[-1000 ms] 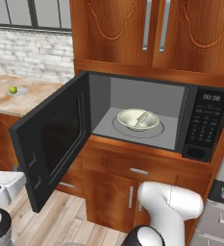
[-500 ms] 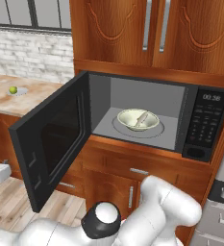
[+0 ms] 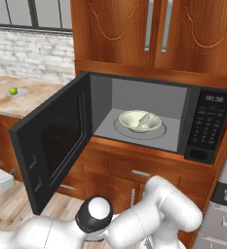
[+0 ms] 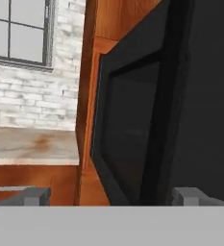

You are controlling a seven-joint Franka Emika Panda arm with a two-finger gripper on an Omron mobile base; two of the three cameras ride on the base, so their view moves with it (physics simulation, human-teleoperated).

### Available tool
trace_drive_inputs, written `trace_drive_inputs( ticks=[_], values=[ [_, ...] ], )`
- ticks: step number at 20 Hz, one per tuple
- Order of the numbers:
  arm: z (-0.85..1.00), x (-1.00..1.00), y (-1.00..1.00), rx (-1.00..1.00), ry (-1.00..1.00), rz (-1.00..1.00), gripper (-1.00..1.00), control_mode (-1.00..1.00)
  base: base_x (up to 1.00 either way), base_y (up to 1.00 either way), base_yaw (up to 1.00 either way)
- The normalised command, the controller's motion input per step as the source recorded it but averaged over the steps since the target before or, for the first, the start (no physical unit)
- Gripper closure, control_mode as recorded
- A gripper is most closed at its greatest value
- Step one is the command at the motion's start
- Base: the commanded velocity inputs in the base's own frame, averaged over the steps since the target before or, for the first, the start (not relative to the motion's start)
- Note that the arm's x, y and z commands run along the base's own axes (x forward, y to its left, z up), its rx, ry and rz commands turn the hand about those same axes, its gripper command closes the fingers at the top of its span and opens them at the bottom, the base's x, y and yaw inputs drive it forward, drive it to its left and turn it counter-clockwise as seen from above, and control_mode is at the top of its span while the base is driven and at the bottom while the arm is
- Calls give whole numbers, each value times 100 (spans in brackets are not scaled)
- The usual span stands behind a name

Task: Remove the pear from the bowl and place it on the small plate. Then place the bowl with only the fish in the microwave, close the door, and press the start button to microwave the fish.

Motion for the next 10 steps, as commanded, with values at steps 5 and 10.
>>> trace_drive_inputs(
  ticks=[5,10],
  values=[
    [0,-20,-100,15,-2,-12,-100,-100,0,0,0],
    [0,0,-100,22,1,-3,-100,-100,0,0,0]
  ],
)
